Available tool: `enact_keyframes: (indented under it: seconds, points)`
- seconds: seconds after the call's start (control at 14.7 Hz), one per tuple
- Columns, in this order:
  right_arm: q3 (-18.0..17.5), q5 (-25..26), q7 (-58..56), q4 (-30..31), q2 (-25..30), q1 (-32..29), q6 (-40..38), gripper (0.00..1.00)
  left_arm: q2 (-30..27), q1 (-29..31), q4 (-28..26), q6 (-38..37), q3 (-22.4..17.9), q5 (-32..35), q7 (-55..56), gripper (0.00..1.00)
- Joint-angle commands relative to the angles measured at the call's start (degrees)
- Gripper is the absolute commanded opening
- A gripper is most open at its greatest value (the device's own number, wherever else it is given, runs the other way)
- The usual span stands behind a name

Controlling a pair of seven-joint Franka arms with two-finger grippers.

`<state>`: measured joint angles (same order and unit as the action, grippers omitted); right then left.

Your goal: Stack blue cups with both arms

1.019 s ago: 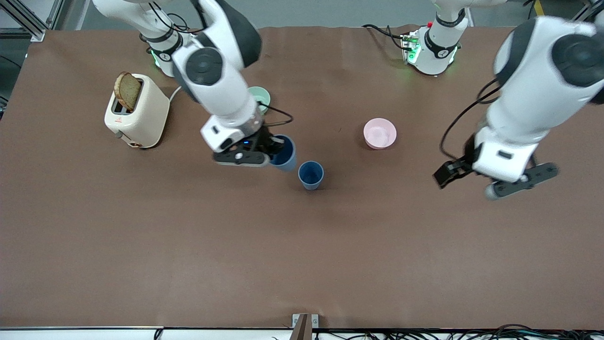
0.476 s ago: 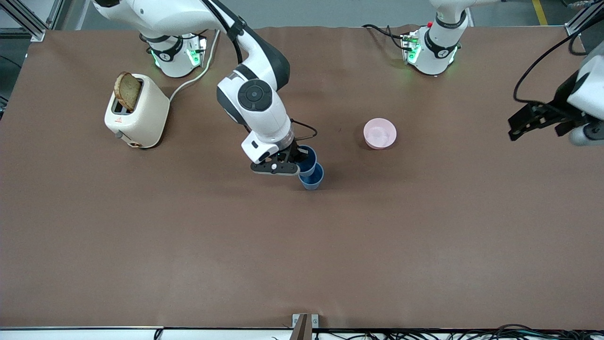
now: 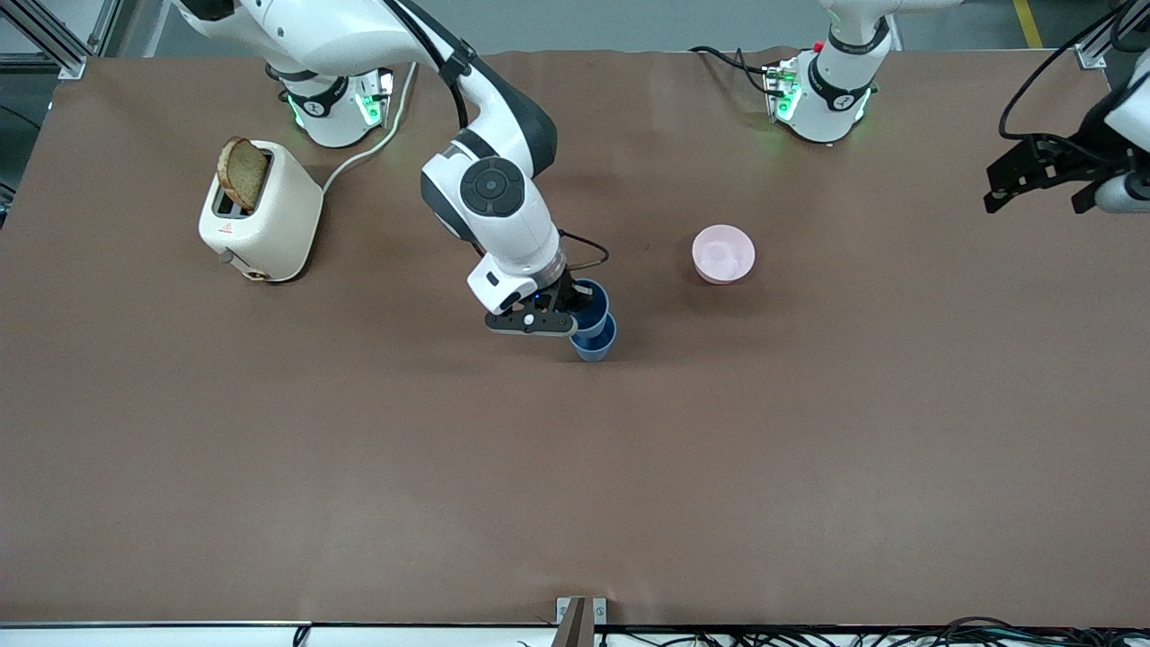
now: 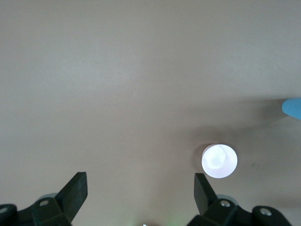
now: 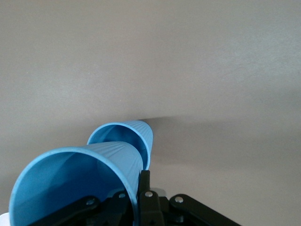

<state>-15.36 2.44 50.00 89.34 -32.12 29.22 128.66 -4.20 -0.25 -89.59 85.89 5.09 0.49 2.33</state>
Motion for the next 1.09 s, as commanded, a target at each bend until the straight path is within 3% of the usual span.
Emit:
enact_keyframes:
  seconds: [0.0, 0.2, 0.34, 0.48, 0.75, 0.82, 0.88, 1.02]
  points:
    - [-0.2, 1.0, 1.2, -2.2, -1.9, 0.7, 0.1, 0.02, -1.5, -0.5, -1.7, 0.4, -0.2, -0.4, -0.9, 1.0]
    - [-0.2, 1.1, 1.1, -2.2, -1.9, 0.6, 0.0, 0.02, -1.2, 0.2, -1.4, 0.4, -0.5, -0.5, -4.3, 1.0]
    - [-0.2, 1.2, 1.1, -2.3, -2.0, 0.6, 0.1, 0.1, -1.1, 0.3, -1.4, 0.4, -0.6, -0.4, -4.3, 1.0]
    - [-0.2, 1.1, 1.2, -2.3, -2.0, 0.6, 0.1, 0.49, -0.8, 0.2, -1.2, 0.5, -0.6, -0.4, -4.1, 1.0]
    - [-0.2, 1.1, 1.0, -2.6, -1.5, 0.1, -0.5, 0.77, -0.7, 0.3, -1.2, 0.5, -0.6, -0.4, -4.2, 1.0]
    - [-0.1, 1.1, 0.8, -2.5, -0.4, -0.1, -1.3, 0.94, -0.7, 0.3, -1.2, 0.5, -0.6, -0.4, -4.3, 1.0]
    - [0.4, 1.3, 0.8, -2.2, 2.6, -0.5, -4.1, 1.0, -0.7, 0.3, -1.2, 0.5, -0.6, -0.4, -4.3, 1.0]
    - [1.3, 4.0, 0.5, -2.2, 9.7, -3.7, -13.7, 1.0, -0.6, 0.3, -1.2, 0.5, -0.7, -0.2, -4.3, 1.0]
